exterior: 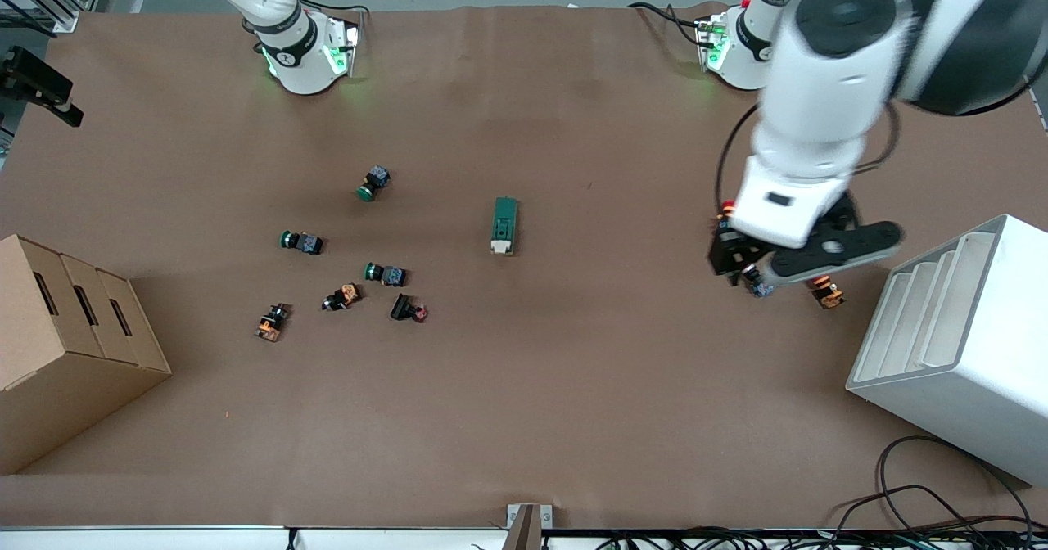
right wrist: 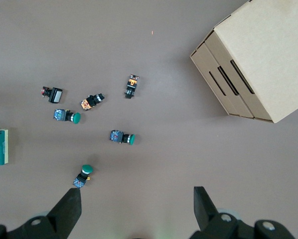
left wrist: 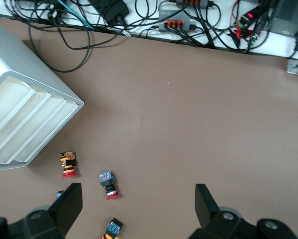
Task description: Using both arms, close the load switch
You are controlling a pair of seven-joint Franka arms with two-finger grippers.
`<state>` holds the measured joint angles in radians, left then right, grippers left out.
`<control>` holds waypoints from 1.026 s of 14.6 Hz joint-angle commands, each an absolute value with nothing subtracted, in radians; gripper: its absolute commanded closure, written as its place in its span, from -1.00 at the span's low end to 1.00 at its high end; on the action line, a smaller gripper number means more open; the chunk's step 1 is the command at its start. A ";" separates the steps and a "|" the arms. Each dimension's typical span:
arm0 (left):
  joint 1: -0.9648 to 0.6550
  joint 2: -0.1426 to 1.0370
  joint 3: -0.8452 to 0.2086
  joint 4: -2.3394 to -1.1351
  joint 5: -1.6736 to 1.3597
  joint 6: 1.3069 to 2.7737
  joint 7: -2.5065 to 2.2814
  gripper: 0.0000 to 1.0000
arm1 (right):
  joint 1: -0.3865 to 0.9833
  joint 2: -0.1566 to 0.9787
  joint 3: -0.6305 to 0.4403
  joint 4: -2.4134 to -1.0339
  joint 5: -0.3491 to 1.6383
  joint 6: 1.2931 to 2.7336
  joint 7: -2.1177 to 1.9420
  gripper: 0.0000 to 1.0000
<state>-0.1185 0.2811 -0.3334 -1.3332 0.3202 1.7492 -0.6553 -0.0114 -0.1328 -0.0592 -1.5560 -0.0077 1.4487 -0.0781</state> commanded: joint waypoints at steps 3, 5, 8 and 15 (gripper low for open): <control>-0.104 0.128 -0.155 -1.416 0.106 1.715 -0.387 -1.00 | -0.025 -0.101 -0.048 -1.519 -0.018 1.428 -0.044 -1.00; -0.036 0.059 -0.150 -1.500 0.106 1.704 -0.300 -1.00 | -0.025 -0.101 -0.048 -1.523 -0.012 1.427 -0.040 -1.00; 0.008 0.028 -0.147 -1.519 0.097 1.663 -0.167 -1.00 | -0.021 -0.106 -0.046 -1.548 -0.011 1.428 -0.041 -1.00; 0.009 -0.049 -0.100 -1.592 0.003 1.601 -0.092 -1.00 | -0.028 -0.109 -0.048 -1.565 0.018 1.422 -0.037 -1.00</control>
<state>0.0122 0.0075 -0.1169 -1.5232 0.0239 1.6022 -0.1378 -0.0114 -0.0981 -0.0579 -1.5428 -0.0026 1.4268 -0.0512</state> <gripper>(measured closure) 0.000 0.000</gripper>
